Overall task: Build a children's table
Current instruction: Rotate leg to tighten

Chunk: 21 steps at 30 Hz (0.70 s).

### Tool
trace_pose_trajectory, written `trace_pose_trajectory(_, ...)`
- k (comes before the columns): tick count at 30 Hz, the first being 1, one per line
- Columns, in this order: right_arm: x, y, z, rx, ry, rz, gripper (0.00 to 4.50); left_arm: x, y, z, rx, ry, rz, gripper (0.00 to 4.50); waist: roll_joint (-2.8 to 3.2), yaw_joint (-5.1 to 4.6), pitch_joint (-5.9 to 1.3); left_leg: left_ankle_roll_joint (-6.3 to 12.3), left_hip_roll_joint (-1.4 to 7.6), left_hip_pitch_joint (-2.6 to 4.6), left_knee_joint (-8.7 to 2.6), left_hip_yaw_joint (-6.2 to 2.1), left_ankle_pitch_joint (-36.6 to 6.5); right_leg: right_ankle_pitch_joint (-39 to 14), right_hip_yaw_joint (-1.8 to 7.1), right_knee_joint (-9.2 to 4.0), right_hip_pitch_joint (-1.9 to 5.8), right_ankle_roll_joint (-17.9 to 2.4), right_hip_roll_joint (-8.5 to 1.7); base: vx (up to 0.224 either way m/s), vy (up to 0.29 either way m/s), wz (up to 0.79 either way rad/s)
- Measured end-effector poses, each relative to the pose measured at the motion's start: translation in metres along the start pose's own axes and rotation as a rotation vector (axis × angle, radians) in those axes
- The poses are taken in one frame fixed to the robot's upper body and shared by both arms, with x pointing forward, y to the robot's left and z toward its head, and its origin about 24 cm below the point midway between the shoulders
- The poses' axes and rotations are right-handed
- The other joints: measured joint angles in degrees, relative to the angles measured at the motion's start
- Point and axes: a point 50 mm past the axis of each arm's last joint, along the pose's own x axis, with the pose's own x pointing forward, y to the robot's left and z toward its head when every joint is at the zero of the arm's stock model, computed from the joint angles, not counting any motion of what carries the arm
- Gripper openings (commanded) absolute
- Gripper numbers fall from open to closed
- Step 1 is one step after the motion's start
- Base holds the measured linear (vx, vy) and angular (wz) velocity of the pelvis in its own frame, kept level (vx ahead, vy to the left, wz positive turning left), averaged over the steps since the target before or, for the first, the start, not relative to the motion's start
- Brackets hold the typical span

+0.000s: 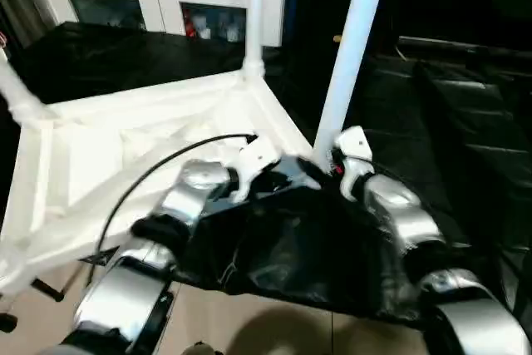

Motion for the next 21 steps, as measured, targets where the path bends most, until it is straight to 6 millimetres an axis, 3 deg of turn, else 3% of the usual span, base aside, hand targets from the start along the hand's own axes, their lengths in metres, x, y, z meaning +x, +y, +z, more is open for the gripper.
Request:
trace_pose_trajectory(5,-0.019,0.002,-0.002,-0.052,0.012,0.212,2.47,-0.010,-0.004,-0.004,0.021,-0.001,-0.113,0.00,0.00,0.95,0.01,0.01,0.00,-0.02,0.03,0.02,0.0,0.0,0.00,0.00,0.00,0.0,-0.01,0.000,0.000,0.00)
trace_pose_trajectory(10,-0.027,0.006,0.001,-0.061,0.011,0.354,2.15,-0.019,-0.007,-0.008,0.033,0.010,-0.183,0.00,-0.07,1.05,0.05,0.03,0.02,-0.01,0.05,0.02,0.0,0.0,0.00,0.01,0.01,0.0,-0.01,0.000,0.000,0.00)
trace_pose_trajectory(21,-0.032,0.011,0.001,-0.061,0.015,0.410,1.97,-0.022,-0.009,-0.010,0.046,0.011,-0.215,0.00,-0.06,1.42,0.05,0.03,0.02,0.01,0.02,0.02,0.0,0.0,-0.01,0.00,0.02,0.0,-0.01,0.000,0.000,0.00)
